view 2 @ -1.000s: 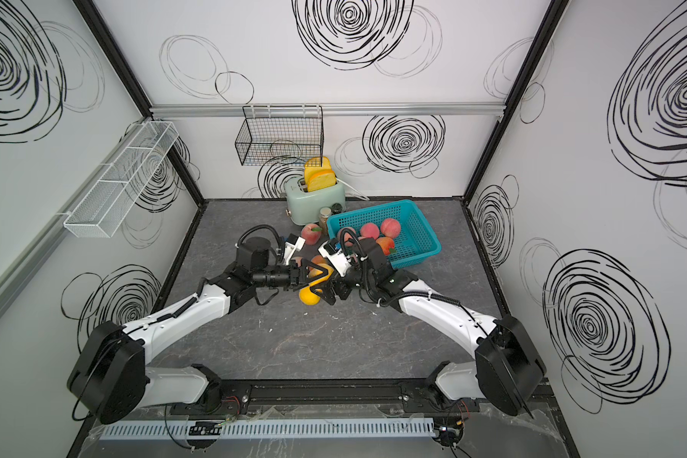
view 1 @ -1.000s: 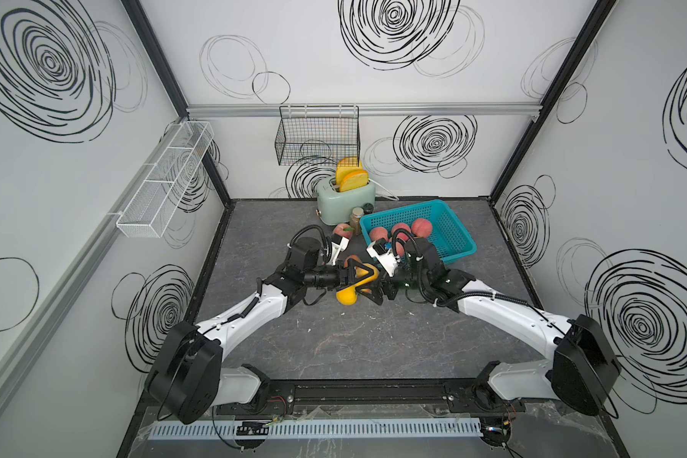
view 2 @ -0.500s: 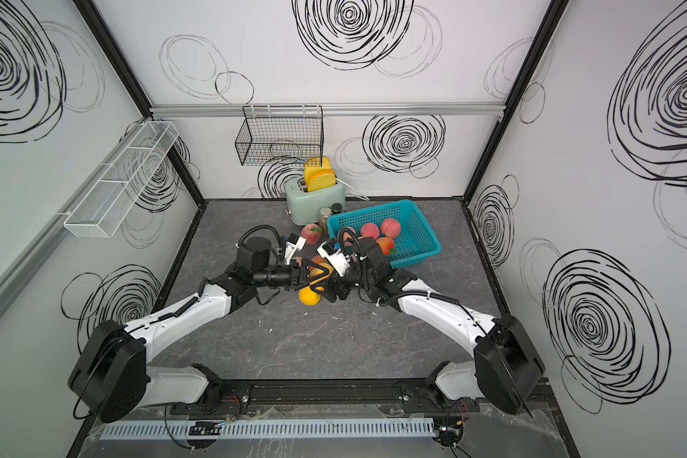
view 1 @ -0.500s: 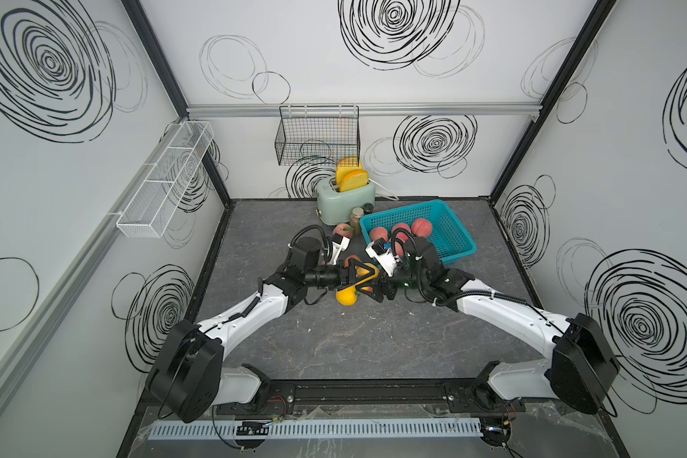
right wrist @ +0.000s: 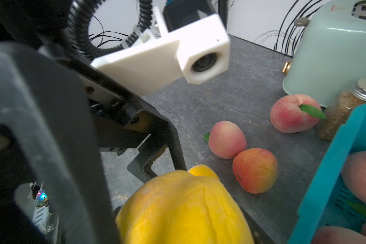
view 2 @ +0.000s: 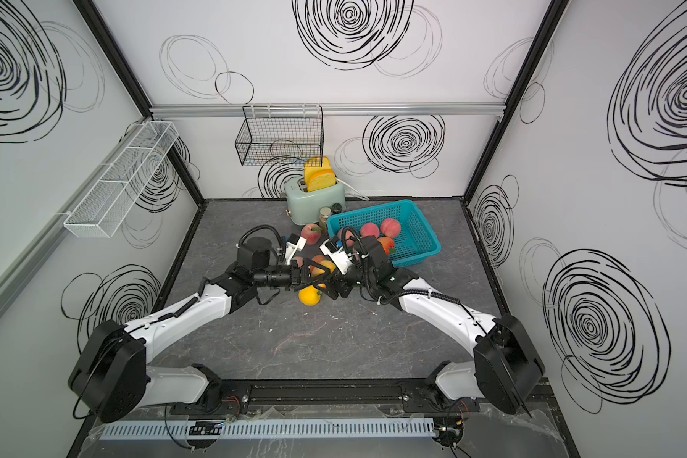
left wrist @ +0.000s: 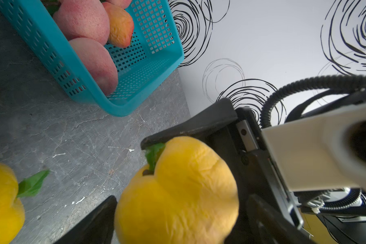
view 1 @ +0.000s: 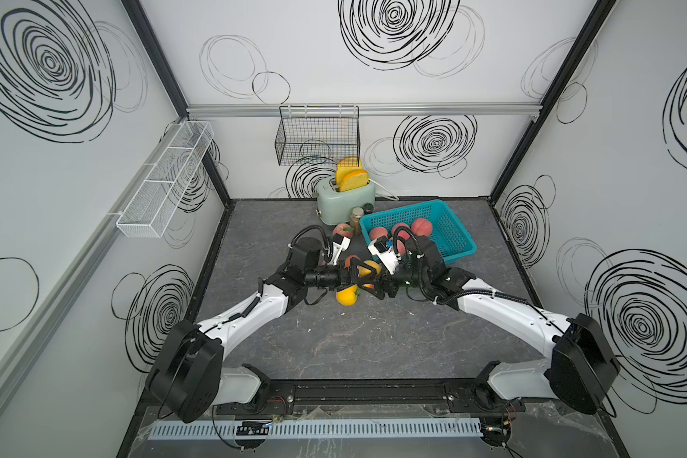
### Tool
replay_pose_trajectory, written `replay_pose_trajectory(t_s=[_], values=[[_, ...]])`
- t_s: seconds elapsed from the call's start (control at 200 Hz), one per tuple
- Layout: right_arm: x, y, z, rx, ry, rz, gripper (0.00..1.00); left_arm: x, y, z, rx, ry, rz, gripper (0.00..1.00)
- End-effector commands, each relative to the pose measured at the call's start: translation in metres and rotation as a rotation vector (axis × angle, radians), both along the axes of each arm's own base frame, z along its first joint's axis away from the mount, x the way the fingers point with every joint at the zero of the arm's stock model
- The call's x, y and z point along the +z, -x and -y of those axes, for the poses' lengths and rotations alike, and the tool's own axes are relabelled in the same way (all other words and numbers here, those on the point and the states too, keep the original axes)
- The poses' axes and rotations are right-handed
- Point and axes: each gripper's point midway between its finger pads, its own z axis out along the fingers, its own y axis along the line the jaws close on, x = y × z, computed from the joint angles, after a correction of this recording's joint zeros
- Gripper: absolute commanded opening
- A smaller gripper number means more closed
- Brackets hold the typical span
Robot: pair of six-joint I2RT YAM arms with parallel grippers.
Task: Put the peaches into the basket
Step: Pick up the peach from the center of the board.
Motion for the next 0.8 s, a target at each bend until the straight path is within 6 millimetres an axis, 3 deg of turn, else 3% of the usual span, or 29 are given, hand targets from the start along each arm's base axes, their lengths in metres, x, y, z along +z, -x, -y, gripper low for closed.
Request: replay_pose_trajectory(t_s=[0.0, 0.32, 0.795], values=[[0.013, -0.019, 0.015, -0.062, 0.019, 0.053, 0.68, 0.011, -0.007, -0.004, 0.006, -0.014, 0.061, 0.99], [0.006, -0.075, 0.072, -0.310, 0.050, -0.018, 0.68, 0.017, -0.026, -0.022, 0.073, -0.184, 0.210, 0.98], [-0.015, -0.139, 0.122, -0.530, 0.164, -0.092, 0.68, 0.007, -0.049, -0.036, 0.106, -0.409, 0.335, 0.98]])
